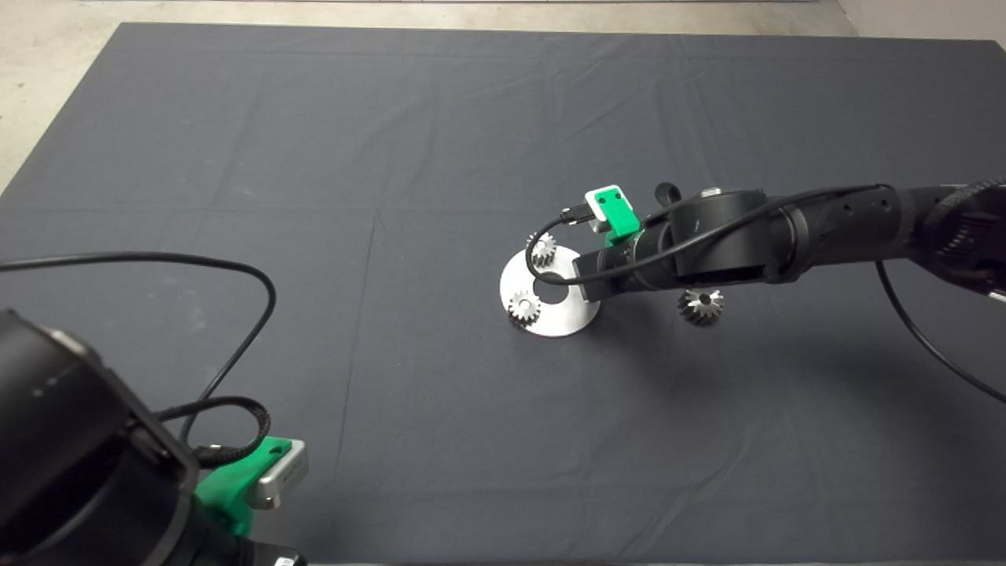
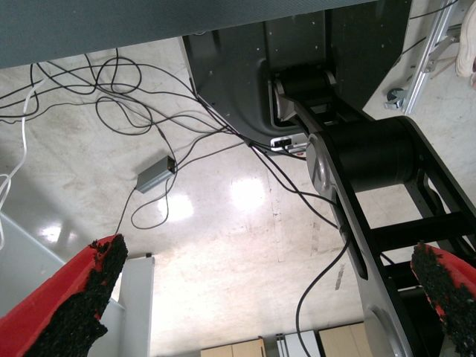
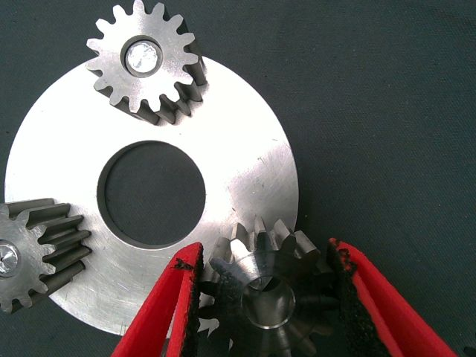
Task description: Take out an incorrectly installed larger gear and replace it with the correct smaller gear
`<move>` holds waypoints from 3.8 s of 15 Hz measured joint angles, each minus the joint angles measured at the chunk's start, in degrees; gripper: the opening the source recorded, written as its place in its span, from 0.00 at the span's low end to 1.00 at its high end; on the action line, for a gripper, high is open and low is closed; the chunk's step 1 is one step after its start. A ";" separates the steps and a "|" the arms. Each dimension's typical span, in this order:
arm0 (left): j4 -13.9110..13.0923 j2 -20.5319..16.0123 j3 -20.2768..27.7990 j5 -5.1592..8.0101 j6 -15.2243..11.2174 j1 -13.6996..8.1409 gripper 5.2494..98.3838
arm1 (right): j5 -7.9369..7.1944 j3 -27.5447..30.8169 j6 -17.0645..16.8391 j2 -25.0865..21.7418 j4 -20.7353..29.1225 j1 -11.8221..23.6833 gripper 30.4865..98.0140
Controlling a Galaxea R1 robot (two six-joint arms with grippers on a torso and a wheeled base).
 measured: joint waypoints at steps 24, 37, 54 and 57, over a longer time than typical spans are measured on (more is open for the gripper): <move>0.00 -0.01 0.02 0.00 -0.02 0.00 1.00 | -0.12 0.38 0.33 -1.01 -0.14 -0.01 0.15; 0.00 0.01 0.00 0.00 -0.02 0.00 1.00 | -0.12 0.38 0.59 -0.71 -0.14 -0.01 0.15; 0.00 -0.01 0.00 0.00 -0.38 0.00 1.00 | -0.26 0.38 1.88 0.55 -0.14 -0.04 0.15; 0.00 0.01 0.00 0.00 -0.38 0.00 1.00 | -0.28 0.38 1.88 0.26 -0.14 -0.04 0.15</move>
